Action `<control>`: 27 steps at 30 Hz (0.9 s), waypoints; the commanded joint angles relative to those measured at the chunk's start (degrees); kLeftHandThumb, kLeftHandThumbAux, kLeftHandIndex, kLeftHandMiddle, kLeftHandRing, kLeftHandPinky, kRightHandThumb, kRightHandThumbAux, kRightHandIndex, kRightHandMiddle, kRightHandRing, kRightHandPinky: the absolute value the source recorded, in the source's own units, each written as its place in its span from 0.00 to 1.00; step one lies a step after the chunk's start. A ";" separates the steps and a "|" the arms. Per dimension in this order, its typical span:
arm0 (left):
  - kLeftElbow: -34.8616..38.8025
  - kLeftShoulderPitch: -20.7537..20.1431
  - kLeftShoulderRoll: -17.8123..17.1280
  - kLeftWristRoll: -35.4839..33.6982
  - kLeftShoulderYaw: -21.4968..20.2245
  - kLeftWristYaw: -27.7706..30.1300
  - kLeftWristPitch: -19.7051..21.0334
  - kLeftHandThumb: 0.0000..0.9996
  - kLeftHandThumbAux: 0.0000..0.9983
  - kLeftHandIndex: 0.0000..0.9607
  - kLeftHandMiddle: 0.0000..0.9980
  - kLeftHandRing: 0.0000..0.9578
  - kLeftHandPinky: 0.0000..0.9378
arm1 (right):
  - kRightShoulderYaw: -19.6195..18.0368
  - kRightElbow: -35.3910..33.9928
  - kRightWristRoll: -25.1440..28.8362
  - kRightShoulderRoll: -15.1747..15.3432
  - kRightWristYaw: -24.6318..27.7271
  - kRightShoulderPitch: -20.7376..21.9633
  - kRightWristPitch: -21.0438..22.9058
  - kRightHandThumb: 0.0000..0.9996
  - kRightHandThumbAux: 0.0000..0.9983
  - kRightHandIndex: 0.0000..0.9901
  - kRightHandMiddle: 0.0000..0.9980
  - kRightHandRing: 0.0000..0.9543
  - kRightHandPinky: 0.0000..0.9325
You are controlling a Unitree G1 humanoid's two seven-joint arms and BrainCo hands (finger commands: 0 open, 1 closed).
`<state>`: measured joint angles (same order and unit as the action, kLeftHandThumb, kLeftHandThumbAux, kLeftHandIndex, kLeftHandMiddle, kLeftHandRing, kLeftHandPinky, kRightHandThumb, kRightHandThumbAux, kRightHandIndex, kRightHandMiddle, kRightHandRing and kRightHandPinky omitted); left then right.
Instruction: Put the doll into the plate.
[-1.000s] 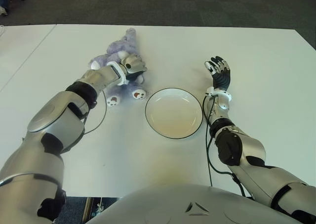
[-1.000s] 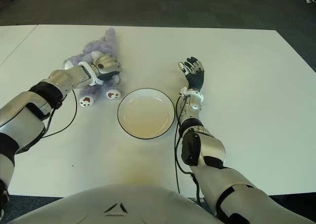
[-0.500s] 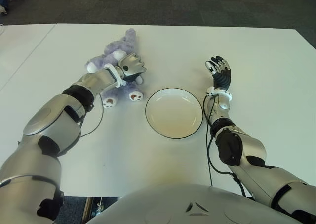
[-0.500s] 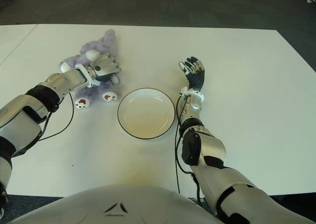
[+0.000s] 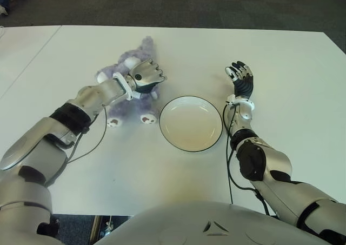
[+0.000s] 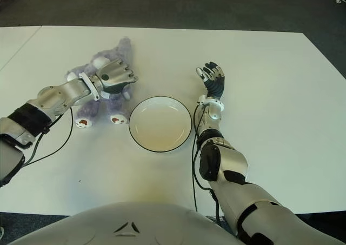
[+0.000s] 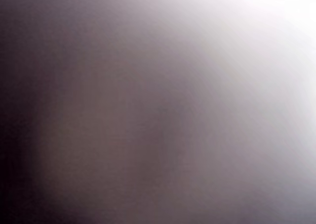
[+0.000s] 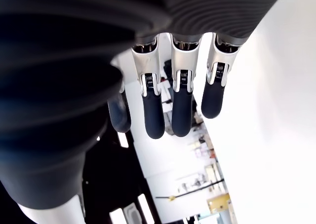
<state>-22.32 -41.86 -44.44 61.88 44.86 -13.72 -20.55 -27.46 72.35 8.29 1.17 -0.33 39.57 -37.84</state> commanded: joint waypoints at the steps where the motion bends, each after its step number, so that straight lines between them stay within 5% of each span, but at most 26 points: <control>1: 5.89 3.20 -2.13 -3.40 -4.72 5.88 -1.96 0.73 0.70 0.46 0.76 0.79 0.84 | -0.45 4.92 1.45 -1.22 -0.73 -8.39 13.24 0.03 0.84 0.28 0.30 0.28 0.26; 5: 10.52 4.69 -3.11 -6.10 -8.14 8.49 -1.76 0.73 0.70 0.46 0.79 0.83 0.88 | -0.50 4.92 1.52 -1.30 -0.67 -8.42 13.23 0.04 0.84 0.28 0.30 0.29 0.26; 10: 23.55 5.95 -6.88 -11.31 -17.40 10.10 -2.74 0.74 0.70 0.46 0.83 0.88 0.92 | -0.52 4.94 1.54 -1.31 -0.65 -8.41 13.35 0.04 0.84 0.27 0.29 0.29 0.26; 19: 27.12 10.53 -4.79 -7.00 -24.86 -3.96 -3.46 0.74 0.70 0.45 0.84 0.90 0.96 | -0.18 5.00 1.15 -1.30 -0.81 -8.33 13.47 0.05 0.84 0.27 0.29 0.28 0.26; 27: 31.17 15.63 -2.94 -10.42 -29.50 -5.24 -4.03 0.73 0.70 0.44 0.81 0.88 0.94 | -0.47 5.04 1.52 -1.39 -0.83 -8.13 13.85 0.05 0.86 0.27 0.29 0.28 0.26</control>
<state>6.52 -31.51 -48.96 53.34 18.43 -17.14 -23.18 -27.40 72.35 8.29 1.17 -0.32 39.59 -37.84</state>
